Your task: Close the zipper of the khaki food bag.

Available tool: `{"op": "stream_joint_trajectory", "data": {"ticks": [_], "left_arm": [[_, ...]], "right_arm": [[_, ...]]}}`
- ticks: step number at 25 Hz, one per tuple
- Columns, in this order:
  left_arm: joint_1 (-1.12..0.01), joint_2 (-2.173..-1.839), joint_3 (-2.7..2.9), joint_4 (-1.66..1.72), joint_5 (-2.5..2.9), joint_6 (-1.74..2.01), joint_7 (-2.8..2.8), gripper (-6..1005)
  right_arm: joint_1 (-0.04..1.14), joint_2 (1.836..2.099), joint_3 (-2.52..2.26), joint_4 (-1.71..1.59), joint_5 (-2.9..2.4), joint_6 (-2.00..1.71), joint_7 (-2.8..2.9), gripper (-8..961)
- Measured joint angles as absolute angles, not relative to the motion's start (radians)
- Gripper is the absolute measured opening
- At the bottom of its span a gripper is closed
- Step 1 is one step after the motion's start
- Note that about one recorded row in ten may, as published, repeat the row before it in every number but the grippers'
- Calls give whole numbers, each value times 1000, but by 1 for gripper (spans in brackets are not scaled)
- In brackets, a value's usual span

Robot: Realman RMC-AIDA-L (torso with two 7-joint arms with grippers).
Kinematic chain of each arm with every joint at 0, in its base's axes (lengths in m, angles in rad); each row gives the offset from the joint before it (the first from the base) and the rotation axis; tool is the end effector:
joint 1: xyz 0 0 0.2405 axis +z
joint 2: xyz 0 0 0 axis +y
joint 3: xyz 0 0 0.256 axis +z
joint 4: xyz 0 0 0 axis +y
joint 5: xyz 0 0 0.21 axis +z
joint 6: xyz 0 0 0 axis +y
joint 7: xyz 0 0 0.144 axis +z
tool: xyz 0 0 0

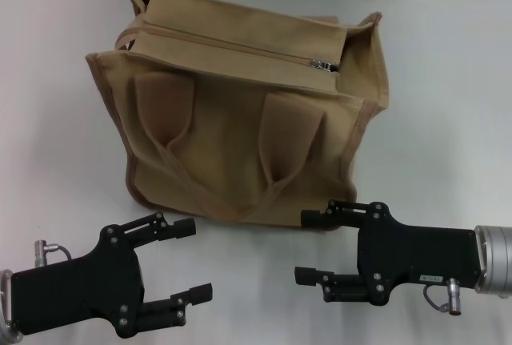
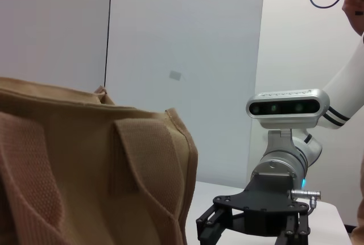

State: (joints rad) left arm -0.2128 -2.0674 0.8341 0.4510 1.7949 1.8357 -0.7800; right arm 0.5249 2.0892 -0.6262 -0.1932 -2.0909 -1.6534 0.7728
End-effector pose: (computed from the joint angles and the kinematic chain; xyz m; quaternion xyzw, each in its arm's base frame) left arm -0.3063 0.1952 -0.0221 -0.9243 -0.0940 -0.3515 0.1148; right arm 0.2653 0.2486 -0.0754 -0.9443 0.0928 0.3135 0.0387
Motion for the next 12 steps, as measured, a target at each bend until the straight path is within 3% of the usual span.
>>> {"op": "stream_joint_trajectory", "data": {"ticks": [12], "left_arm": [[-213,-2068,833,451,1793,1842,-778,778]], "right_arm": [[524,2089,-625,-193,-2084,-1682,772,736]]}}
